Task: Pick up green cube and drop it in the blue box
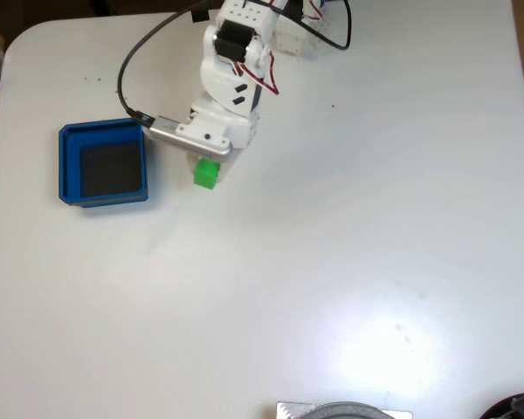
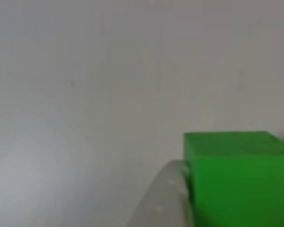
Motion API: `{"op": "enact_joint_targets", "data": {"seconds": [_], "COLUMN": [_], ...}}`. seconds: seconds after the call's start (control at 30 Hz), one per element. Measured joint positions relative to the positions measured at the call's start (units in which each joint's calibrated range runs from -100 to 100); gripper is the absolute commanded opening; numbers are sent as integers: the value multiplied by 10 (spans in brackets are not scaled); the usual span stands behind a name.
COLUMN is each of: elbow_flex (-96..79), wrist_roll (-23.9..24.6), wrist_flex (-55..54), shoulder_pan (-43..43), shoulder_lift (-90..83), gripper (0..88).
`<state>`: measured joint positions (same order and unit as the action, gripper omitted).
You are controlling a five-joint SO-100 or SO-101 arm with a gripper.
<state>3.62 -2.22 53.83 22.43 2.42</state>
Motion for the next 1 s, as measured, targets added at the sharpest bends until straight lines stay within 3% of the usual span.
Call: {"op": "enact_joint_targets", "data": {"seconds": [0.13,0.43,0.83,1.0], "elbow_flex": [0,0,0,0], "wrist_roll": [0,0,0,0], "wrist_flex": [-52,-61,-61,-114], "shoulder_pan": [38,119,158,169], "shoulder_lift": [0,0,77,99], "gripper": [13,13,13,13]}}
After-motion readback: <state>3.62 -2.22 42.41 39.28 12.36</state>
